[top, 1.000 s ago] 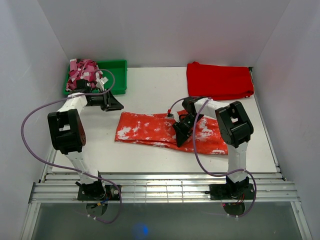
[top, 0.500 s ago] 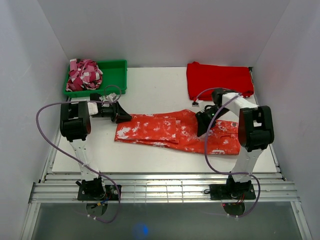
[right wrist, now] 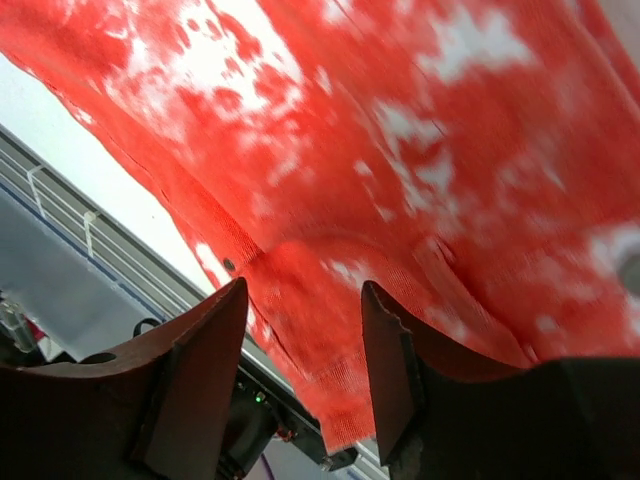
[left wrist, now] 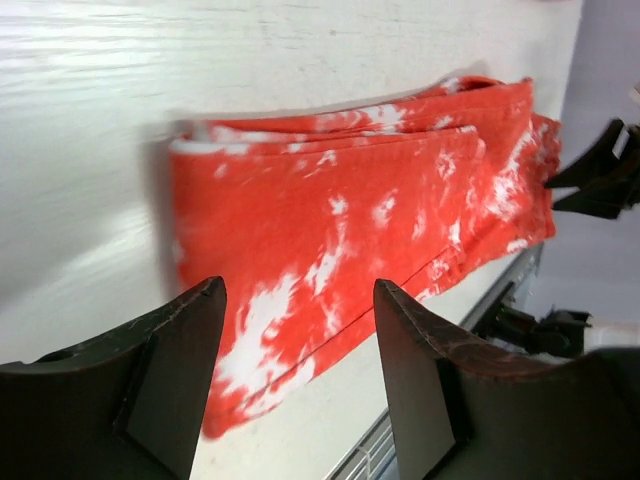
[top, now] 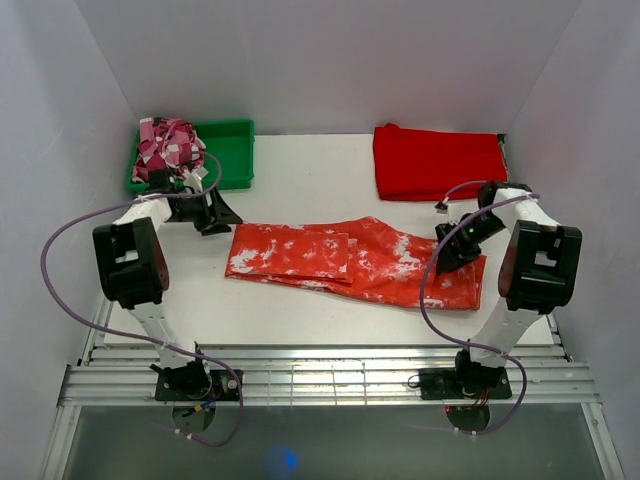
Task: Fold and stack the trousers
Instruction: Fold the trousers
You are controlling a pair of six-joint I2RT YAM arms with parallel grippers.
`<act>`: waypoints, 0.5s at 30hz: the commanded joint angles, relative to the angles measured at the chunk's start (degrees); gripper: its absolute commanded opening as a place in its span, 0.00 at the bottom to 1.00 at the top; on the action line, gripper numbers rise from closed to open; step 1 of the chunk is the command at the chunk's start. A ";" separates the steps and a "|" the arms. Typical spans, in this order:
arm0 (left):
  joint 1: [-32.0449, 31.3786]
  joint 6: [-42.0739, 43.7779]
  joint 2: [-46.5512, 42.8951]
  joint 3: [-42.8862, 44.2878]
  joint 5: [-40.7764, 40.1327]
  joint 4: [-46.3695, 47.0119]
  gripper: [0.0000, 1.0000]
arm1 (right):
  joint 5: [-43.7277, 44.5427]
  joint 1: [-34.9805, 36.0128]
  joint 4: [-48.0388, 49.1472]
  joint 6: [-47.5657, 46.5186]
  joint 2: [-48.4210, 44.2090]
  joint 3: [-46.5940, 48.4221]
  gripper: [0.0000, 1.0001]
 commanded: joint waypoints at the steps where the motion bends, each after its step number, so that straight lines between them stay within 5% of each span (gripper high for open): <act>1: 5.51 5.32 -6.57 -0.99 -8.54 -8.43 0.72 | 0.11 -5.22 -4.67 1.42 -3.11 3.02 0.56; 7: 11.32 15.35 -3.06 -1.24 -15.15 -16.28 0.71 | 2.22 -14.45 -6.43 0.98 -3.90 3.82 0.74; 15: 10.27 17.13 1.86 -2.48 -2.95 -13.57 0.65 | 5.56 -20.00 -1.86 3.36 -0.92 -0.65 0.79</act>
